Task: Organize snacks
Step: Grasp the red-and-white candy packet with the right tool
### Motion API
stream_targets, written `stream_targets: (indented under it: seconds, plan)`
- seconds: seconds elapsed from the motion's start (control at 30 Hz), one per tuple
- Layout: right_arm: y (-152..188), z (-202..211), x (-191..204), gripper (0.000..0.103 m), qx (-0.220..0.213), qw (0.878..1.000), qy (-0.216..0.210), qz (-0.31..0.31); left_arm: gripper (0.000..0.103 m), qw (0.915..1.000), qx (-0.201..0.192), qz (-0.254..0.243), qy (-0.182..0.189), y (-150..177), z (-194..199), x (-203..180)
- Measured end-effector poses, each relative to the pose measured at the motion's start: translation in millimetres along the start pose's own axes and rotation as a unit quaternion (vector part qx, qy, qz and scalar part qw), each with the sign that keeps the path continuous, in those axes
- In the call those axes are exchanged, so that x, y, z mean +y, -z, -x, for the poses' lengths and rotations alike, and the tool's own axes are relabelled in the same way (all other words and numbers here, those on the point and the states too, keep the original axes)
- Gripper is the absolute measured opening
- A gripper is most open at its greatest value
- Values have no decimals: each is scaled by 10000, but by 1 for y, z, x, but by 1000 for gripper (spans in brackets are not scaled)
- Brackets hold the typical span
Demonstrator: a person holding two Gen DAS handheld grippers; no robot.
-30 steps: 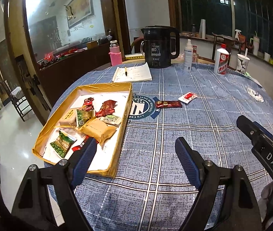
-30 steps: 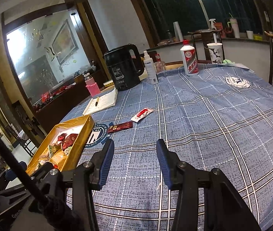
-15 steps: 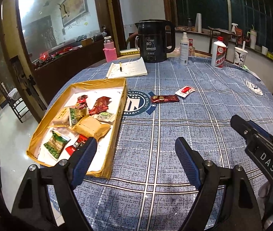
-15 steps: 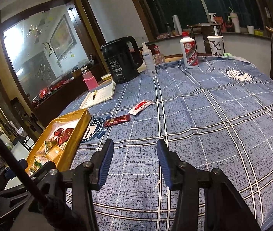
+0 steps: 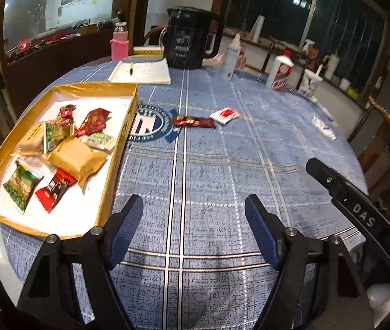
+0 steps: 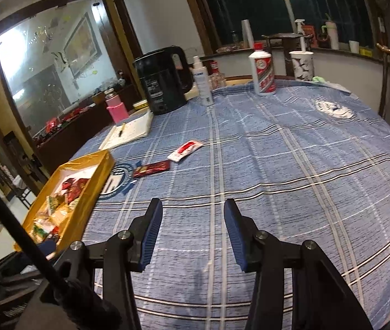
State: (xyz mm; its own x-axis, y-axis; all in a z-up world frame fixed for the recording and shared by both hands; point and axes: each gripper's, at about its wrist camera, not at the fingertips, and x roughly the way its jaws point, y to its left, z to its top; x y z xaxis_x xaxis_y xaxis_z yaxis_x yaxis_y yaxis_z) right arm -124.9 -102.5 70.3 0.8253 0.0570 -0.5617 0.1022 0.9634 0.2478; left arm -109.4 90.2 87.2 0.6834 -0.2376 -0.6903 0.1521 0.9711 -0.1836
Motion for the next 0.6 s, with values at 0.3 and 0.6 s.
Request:
stream_targets:
  seconds: [0.3,0.6]
  plan:
    - [-72,-1,-12,49,145,9995,-151,252,77,9979,-482,-41,427,-44,44,41]
    - [-97,-141,2,51,1736,9814,-783,-260,79,9972,-306,-21,678,-72,30,62]
